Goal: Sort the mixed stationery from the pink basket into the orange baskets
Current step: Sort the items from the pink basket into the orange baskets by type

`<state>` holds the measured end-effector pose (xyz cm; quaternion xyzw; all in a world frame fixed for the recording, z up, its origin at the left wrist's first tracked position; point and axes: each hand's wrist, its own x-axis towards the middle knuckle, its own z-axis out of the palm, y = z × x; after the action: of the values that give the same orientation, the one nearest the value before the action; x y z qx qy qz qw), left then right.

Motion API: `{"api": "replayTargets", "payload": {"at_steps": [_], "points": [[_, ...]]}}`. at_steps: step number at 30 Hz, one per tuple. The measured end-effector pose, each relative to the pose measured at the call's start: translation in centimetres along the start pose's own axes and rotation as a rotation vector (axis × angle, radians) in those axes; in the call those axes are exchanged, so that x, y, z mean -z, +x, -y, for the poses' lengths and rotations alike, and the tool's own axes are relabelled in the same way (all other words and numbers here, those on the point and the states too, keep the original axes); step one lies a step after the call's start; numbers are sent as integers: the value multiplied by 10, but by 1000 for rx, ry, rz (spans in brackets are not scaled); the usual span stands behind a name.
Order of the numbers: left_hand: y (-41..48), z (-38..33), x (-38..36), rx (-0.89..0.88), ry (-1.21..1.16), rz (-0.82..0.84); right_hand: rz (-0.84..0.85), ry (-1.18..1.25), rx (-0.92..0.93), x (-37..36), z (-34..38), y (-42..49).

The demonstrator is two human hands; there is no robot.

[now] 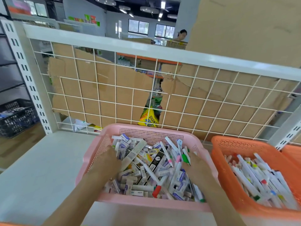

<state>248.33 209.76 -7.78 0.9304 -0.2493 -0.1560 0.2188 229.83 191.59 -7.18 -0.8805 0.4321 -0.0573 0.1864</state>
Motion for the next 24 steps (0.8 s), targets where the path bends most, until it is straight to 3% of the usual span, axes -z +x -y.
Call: {"api": "replayTargets", "payload": {"at_steps": [5, 15, 24], "points": [[-1, -1, 3, -124, -124, -167, -97, 226, 22, 5, 2, 0], [-4, -10, 22, -319, -635, -381, -343, 464, 120, 27, -7, -13], [-9, -26, 26, -314, -663, -402, -495, 518, 103, 59, -52, -19]]}}
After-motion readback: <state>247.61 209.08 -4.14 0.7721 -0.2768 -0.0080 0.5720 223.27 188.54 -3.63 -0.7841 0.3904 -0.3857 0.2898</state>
